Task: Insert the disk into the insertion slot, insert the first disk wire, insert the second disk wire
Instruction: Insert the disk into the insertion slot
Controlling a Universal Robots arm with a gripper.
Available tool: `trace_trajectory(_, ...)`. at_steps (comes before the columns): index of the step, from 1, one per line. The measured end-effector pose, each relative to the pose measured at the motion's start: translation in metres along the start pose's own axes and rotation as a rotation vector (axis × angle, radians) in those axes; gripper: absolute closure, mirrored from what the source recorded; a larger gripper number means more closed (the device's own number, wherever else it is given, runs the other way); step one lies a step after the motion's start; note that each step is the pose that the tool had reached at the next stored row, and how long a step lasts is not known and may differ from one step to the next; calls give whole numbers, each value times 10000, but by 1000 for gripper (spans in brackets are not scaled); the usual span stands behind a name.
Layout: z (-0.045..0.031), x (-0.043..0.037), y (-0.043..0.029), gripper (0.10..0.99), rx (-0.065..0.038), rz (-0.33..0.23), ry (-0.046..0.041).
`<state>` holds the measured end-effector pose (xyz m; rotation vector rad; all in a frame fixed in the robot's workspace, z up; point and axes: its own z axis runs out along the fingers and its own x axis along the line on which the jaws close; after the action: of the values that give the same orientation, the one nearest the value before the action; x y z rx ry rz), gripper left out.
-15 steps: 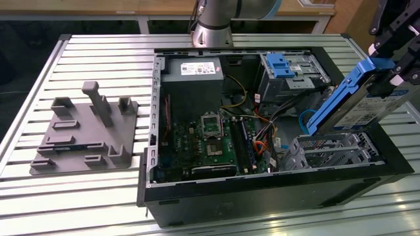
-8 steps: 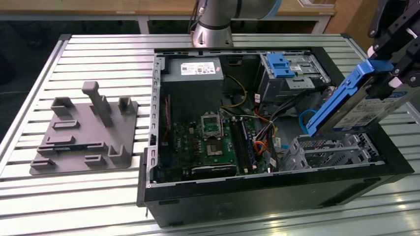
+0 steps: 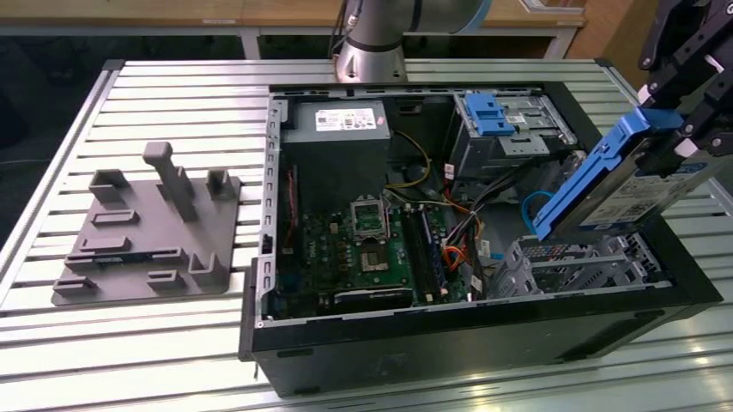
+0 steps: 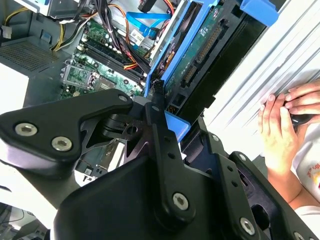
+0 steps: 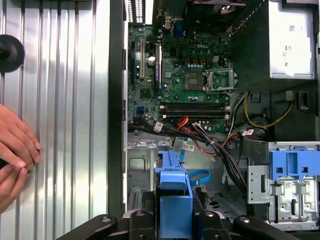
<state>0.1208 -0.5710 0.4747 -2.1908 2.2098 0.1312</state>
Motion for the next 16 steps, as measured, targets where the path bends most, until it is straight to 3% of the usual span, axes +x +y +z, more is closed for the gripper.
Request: trace_trajectory(16,108,8,-4,722,-2,-26,2)
